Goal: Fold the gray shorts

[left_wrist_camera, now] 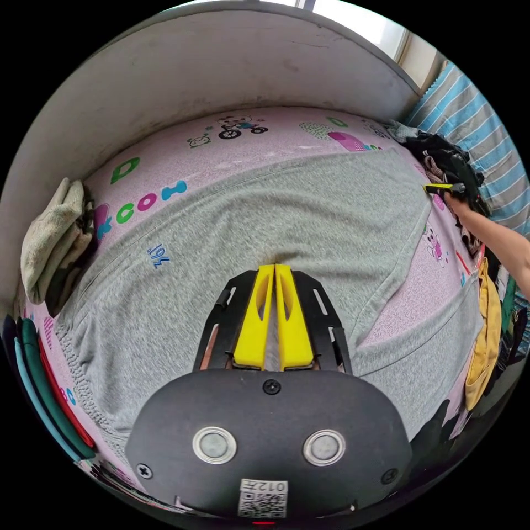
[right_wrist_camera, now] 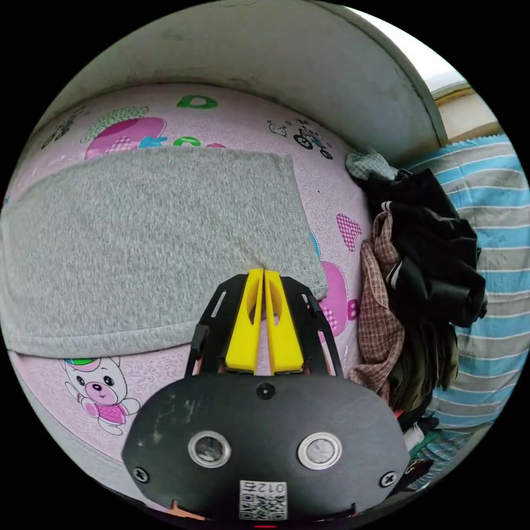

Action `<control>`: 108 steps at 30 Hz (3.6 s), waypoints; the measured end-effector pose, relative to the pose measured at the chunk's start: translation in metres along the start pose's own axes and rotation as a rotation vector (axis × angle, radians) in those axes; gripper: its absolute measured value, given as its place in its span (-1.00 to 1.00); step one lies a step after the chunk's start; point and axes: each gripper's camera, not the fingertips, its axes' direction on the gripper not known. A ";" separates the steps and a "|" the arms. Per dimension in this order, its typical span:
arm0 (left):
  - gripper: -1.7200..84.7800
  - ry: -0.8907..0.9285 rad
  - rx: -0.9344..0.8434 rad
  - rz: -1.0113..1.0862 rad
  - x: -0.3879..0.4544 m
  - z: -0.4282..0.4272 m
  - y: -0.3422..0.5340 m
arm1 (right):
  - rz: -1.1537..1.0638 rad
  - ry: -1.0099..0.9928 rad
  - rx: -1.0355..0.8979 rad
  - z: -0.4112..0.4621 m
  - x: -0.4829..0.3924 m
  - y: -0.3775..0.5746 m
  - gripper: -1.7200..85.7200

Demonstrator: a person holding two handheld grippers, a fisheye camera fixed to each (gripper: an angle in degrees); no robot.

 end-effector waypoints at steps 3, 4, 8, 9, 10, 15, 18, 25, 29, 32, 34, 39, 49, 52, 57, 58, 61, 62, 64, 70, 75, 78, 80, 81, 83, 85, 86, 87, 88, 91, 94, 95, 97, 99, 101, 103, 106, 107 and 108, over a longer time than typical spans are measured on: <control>-0.96 0.031 0.020 0.024 -0.004 0.000 0.001 | 0.003 -0.002 -0.035 -0.003 -0.009 -0.010 -0.98; -0.96 0.039 0.012 0.020 -0.008 -0.003 0.001 | 0.067 -0.024 -0.047 -0.009 -0.009 -0.012 -0.98; -0.96 -0.091 0.066 -0.052 -0.026 -0.029 0.012 | 0.151 -0.393 0.268 -0.078 -0.051 -0.002 -0.90; -0.96 -0.132 0.080 -0.080 -0.034 -0.036 0.017 | 0.131 -0.440 0.284 -0.085 -0.065 -0.003 -0.87; -0.96 -0.152 0.083 -0.104 -0.042 -0.039 0.023 | 0.075 -0.521 0.290 -0.099 -0.097 -0.006 -0.86; -0.96 -0.168 0.030 -0.063 -0.052 -0.032 0.032 | -0.210 -0.701 0.335 -0.148 -0.233 -0.019 -0.84; -0.96 -0.229 0.005 0.020 -0.046 -0.021 0.027 | -0.331 -0.670 0.317 -0.161 -0.300 -0.024 -0.83; -0.96 -0.266 0.072 0.066 -0.062 -0.014 0.022 | -0.411 -0.536 0.352 -0.161 -0.362 -0.037 -0.84; -0.96 -0.246 0.026 0.006 -0.074 -0.025 0.026 | -0.273 -0.623 0.218 -0.171 -0.352 -0.043 -0.86; -0.96 -0.194 0.030 -0.005 -0.074 -0.057 0.049 | -0.278 -0.710 0.335 -0.213 -0.346 -0.001 -0.90; -0.96 -0.088 0.041 0.024 -0.064 -0.081 0.081 | -0.336 -0.749 0.382 -0.238 -0.355 0.037 -0.92; -0.96 0.006 0.113 0.058 -0.040 -0.094 0.131 | -0.499 -0.756 0.356 -0.271 -0.405 0.136 -0.94; -0.96 0.132 0.030 0.158 0.008 -0.055 0.173 | -0.405 -0.651 0.302 -0.266 -0.473 0.213 -0.96; -0.96 0.125 0.065 0.145 0.008 -0.057 0.180 | -0.459 -0.597 0.314 -0.272 -0.484 0.217 -0.96; -0.96 0.175 0.049 0.127 0.003 -0.061 0.180 | -0.437 -0.696 0.304 -0.290 -0.460 0.167 -0.94; -0.96 0.176 0.067 0.169 0.009 -0.065 0.179 | -0.430 -0.669 0.353 -0.296 -0.459 0.150 -0.91; -0.96 0.135 0.082 0.281 0.032 -0.067 0.180 | -0.505 -0.621 0.311 -0.290 -0.482 0.103 -0.86; -0.96 0.130 0.071 0.299 0.035 -0.065 0.181 | -0.532 -0.627 0.250 -0.281 -0.494 0.086 -0.86; -0.96 0.141 0.069 0.322 0.039 -0.061 0.187 | -0.545 -0.629 0.171 -0.267 -0.511 0.069 -0.87; -0.96 0.167 0.048 0.335 0.040 -0.060 0.195 | -0.590 -0.518 0.232 -0.258 -0.541 0.043 -0.98; -0.96 0.130 0.048 0.384 0.050 -0.062 0.203 | -0.651 -0.494 0.274 -0.259 -0.558 0.024 -0.98; -0.96 0.136 0.048 0.386 0.051 -0.062 0.207 | -0.637 -0.532 0.255 -0.257 -0.558 0.014 -0.98; -0.96 0.146 0.048 0.391 0.050 -0.062 0.209 | -0.613 -0.595 0.212 -0.254 -0.551 0.007 -0.98; -0.96 0.155 0.049 0.398 0.050 -0.062 0.211 | -0.604 -0.616 0.182 -0.254 -0.549 0.005 -0.98; -0.96 0.177 0.047 0.399 0.048 -0.062 0.213 | -0.536 -0.677 0.174 -0.260 -0.529 0.003 -0.98; -0.96 0.189 0.036 0.415 0.045 -0.064 0.212 | -0.464 -0.663 0.245 -0.268 -0.506 0.010 -0.98; -0.96 0.182 0.043 0.410 0.044 -0.065 0.211 | -0.426 -0.628 0.270 -0.270 -0.492 0.016 -0.98; -0.96 0.160 0.083 0.382 0.040 -0.069 0.211 | -0.413 -0.609 0.270 -0.268 -0.486 0.019 -0.98; -0.96 0.140 0.132 0.344 0.034 -0.073 0.211 | -0.405 -0.578 0.258 -0.264 -0.477 0.024 -0.98; -0.96 0.123 0.142 0.297 0.027 -0.070 0.209 | -0.413 -0.534 0.175 -0.244 -0.467 0.036 -0.98; -0.96 0.132 0.084 0.311 0.030 -0.062 0.207 | -0.445 -0.481 0.130 -0.229 -0.471 0.041 -0.98; -0.96 0.130 0.084 0.316 0.031 -0.061 0.208 | -0.463 -0.461 0.166 -0.230 -0.472 0.041 -0.98; -0.96 0.133 0.060 0.366 0.039 -0.060 0.210 | -0.482 -0.410 0.189 -0.229 -0.475 0.038 -0.98; -0.96 0.124 0.056 0.405 0.043 -0.060 0.212 | -0.494 -0.359 0.202 -0.228 -0.477 0.033 -0.98; -0.96 0.117 0.055 0.443 0.046 -0.061 0.213 | -0.511 -0.327 0.204 -0.227 -0.478 0.026 -0.98; -0.96 0.138 0.024 0.466 0.046 -0.061 0.211 | -0.509 -0.340 0.174 -0.227 -0.475 0.022 -0.98; -0.96 0.189 0.002 0.483 0.040 -0.060 0.209 | -0.445 -0.390 0.115 -0.228 -0.464 0.016 -0.98; -0.96 0.197 0.000 0.480 0.038 -0.060 0.208 | -0.415 -0.392 0.123 -0.233 -0.460 0.019 -0.98; -0.96 0.206 -0.003 0.471 0.036 -0.061 0.207 | -0.406 -0.398 0.148 -0.238 -0.458 0.022 -0.98</control>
